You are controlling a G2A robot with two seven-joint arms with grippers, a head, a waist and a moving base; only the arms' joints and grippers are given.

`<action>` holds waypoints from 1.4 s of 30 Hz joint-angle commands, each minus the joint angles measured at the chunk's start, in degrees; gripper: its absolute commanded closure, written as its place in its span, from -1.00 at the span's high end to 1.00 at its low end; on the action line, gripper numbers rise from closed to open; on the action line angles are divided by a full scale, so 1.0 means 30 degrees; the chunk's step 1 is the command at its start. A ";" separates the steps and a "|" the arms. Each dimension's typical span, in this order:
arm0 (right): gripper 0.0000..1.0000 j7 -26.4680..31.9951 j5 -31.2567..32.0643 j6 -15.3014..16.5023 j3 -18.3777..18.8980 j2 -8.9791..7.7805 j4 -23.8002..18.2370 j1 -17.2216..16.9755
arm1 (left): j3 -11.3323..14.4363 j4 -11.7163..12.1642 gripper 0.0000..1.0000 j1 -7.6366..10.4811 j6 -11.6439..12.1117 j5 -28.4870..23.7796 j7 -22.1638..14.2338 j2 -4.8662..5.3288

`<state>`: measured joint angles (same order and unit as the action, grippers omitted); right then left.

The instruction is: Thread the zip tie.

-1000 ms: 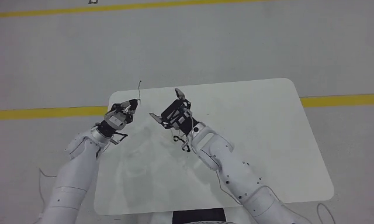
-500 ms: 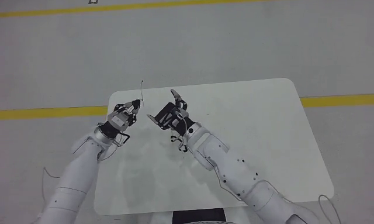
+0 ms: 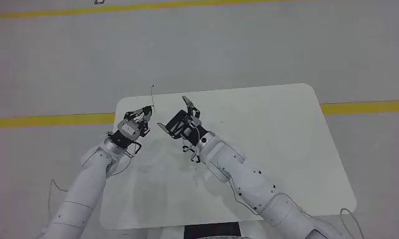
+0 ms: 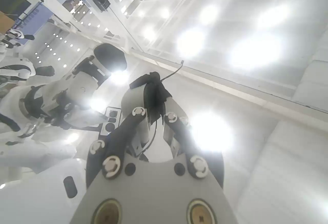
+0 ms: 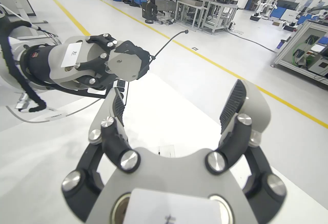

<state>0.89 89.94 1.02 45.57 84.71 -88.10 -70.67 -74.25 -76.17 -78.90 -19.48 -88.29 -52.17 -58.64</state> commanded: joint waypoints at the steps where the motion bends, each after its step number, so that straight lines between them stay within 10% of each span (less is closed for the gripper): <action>1: -0.04 -0.0112 -0.0109 0.0003 -0.0030 0.0044 0.0069 -0.0009 | -0.0008 0.0003 -1.00 0.0001 0.0000 0.0022 -0.0005 -0.0005; 11: -0.36 -0.0444 -0.0532 0.0328 -0.0481 0.0344 0.0800 0.0366 | -0.0008 0.0003 -1.00 0.0001 0.0000 0.0022 -0.0005 -0.0005; 42: -0.52 -0.0590 -0.0967 0.0917 -0.0880 0.1010 0.1975 0.1224 | -0.0008 0.0003 -1.00 0.0001 0.0000 0.0022 -0.0005 -0.0005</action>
<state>-0.83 87.03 3.78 42.92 87.69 -82.28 -67.07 -74.28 -76.16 -78.90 -19.48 -88.22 -52.18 -58.65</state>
